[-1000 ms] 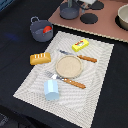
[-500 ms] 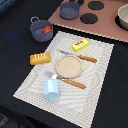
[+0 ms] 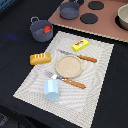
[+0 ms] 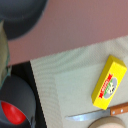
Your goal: Interact with the objects in diverse but meaningful ways.
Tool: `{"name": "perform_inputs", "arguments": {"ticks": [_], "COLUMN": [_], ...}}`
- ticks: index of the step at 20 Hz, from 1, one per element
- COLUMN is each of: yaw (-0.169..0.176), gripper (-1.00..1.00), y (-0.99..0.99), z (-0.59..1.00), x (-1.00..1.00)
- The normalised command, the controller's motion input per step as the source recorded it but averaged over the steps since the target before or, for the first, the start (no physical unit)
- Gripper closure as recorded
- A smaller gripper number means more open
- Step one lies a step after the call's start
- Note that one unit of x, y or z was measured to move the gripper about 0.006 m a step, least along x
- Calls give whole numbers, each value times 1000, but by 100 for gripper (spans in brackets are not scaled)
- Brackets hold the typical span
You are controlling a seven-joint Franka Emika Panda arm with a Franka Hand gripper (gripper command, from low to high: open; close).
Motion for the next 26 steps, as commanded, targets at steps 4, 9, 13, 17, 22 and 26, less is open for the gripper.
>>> {"name": "perform_inputs", "arguments": {"ticks": [4,9,13,17,22,26], "yaw": [-75,-189,-240,-245,-227,-208], "gripper": [-100,-100,-100,-100,-100,-100], "y": [-687,-468,-407,-436,-492,-544], "z": [59,21,-14,-114,-123,-129], "x": [256,74,1,0,-57,-125]}}
